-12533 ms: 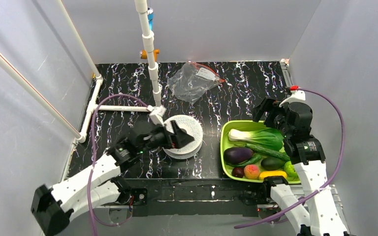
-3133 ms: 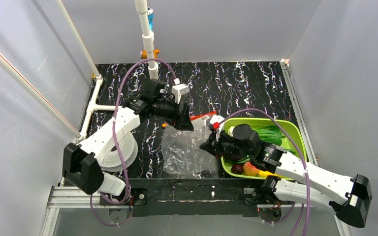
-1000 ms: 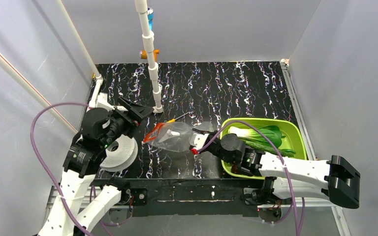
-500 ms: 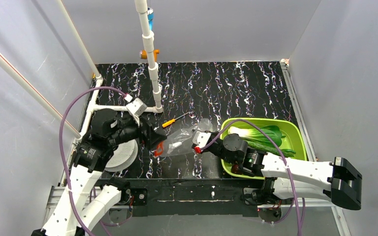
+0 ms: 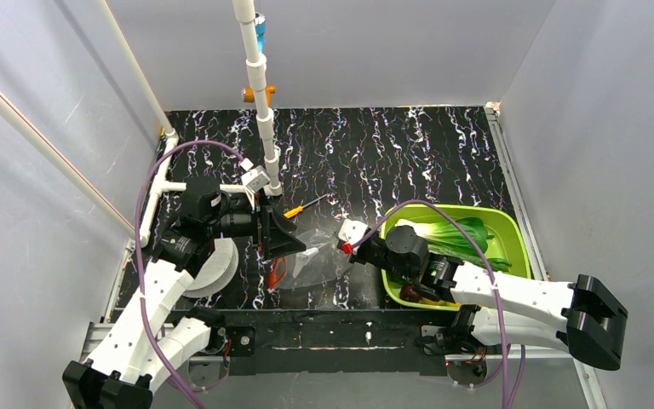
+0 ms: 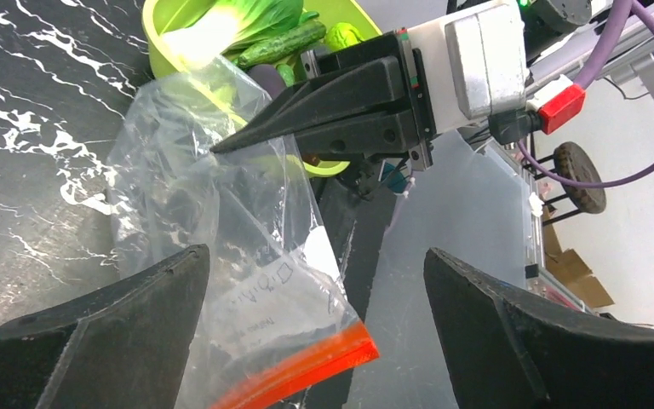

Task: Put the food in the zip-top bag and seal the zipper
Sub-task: Open the zipper of the food storage bag at the center of the board.

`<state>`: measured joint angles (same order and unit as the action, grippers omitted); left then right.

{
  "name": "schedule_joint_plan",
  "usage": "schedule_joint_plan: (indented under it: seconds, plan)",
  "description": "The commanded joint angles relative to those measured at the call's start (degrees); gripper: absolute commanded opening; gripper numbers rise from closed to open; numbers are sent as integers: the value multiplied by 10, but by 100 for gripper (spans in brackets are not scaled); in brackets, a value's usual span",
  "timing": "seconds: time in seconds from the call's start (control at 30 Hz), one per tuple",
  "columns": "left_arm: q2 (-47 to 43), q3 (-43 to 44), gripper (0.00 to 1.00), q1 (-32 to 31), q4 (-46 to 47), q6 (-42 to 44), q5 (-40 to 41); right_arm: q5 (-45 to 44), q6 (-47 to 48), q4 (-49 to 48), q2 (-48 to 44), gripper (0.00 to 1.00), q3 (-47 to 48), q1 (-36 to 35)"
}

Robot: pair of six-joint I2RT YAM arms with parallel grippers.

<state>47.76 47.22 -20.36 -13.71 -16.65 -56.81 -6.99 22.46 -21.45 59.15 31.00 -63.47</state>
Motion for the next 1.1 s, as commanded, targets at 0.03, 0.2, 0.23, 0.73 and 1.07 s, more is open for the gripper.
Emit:
schedule_joint_plan:
  seconds: [0.03, 0.2, 0.23, 0.73, 1.07]
  plan:
    - [5, 20, 79, -1, -78, 56, 74, 51, -36, -4, 12, 1, 10, 11]
    - [25, 43, 63, -5, -162, 114, 111, 65, -57, 4, 31, 1, 22, 31]
    - [23, 45, 68, -5, -171, 122, 109, 65, -65, 5, 32, 1, 24, 37]
    - [-47, 41, 98, -23, -165, 124, 107, 151, -95, 87, 75, 1, 84, 62]
    - [-24, 41, 52, -67, -217, 159, 230, 140, -133, 65, 71, 1, 86, 83]
